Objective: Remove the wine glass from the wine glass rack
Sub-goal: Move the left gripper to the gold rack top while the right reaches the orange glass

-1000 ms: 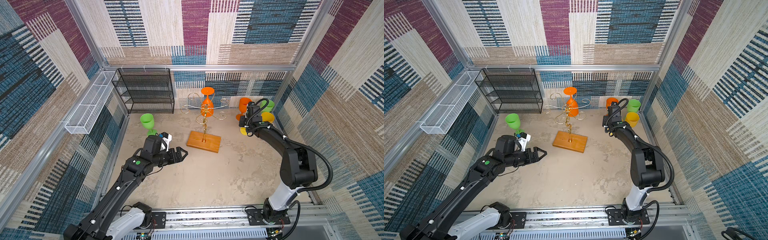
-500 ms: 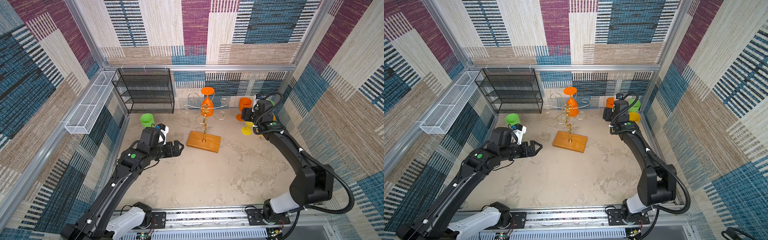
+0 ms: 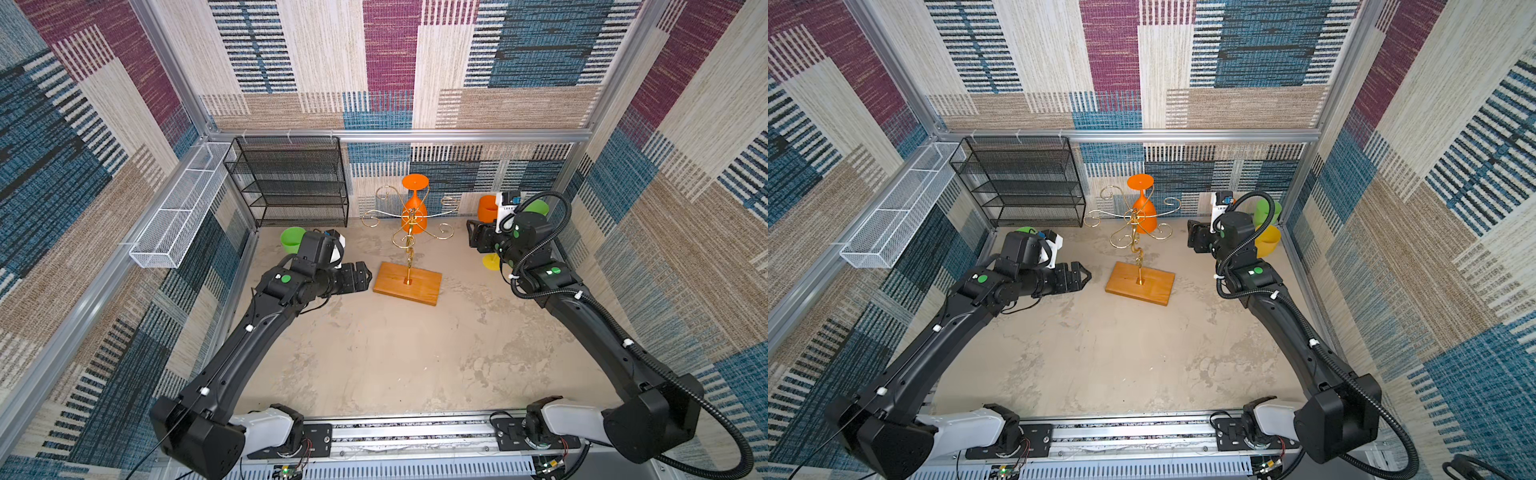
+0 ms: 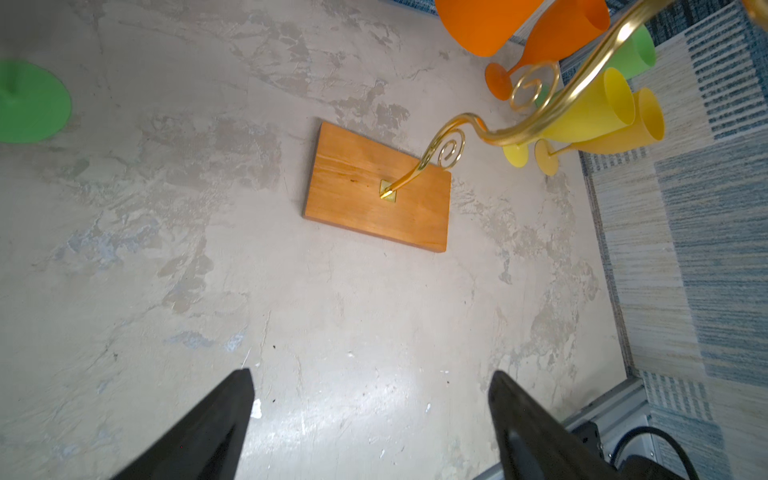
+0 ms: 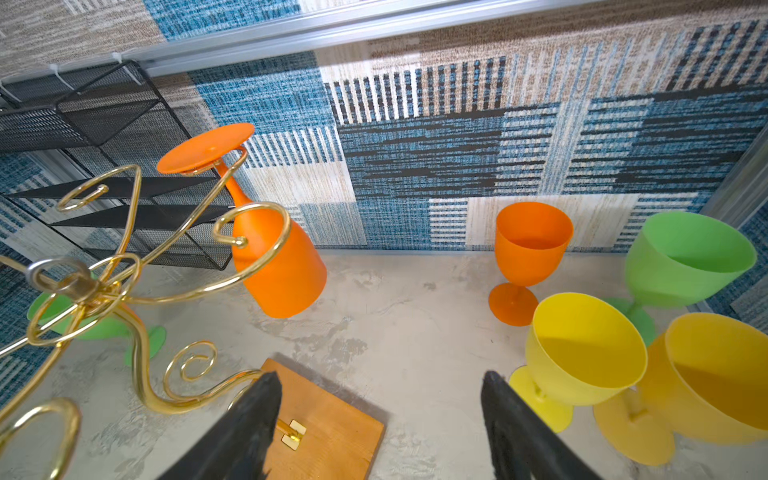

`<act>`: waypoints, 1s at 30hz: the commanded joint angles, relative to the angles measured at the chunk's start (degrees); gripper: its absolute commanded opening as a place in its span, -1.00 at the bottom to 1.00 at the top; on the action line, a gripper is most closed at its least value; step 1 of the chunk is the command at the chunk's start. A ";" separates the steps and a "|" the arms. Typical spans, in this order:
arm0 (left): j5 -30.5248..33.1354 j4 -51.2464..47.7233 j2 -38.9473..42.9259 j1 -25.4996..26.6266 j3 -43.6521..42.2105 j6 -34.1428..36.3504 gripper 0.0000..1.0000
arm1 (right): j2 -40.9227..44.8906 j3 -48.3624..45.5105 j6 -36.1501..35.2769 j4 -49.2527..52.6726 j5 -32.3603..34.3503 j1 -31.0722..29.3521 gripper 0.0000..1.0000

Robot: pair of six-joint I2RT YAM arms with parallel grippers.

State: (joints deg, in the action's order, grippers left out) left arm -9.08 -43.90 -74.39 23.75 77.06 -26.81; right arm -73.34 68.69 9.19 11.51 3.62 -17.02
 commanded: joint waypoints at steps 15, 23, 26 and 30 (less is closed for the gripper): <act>10.44 -2.14 -19.15 -0.11 21.73 6.68 0.81 | -4.68 1.43 -2.85 -3.16 -0.23 -1.69 0.51; 13.71 -4.43 -24.52 -0.19 29.74 9.30 0.81 | -6.42 3.95 -3.65 -2.47 2.36 -7.61 0.49; 15.02 -5.74 -26.93 -0.24 33.31 10.89 0.81 | -6.52 4.98 -3.83 -1.89 3.51 -9.83 0.49; 16.74 -7.06 -29.62 -0.45 37.53 12.58 0.81 | -6.66 6.25 -3.85 -0.82 5.55 -12.96 0.48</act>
State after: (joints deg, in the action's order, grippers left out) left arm 5.10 -49.41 -103.07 23.49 112.86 -17.06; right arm -79.92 74.06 5.74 11.03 7.18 -28.71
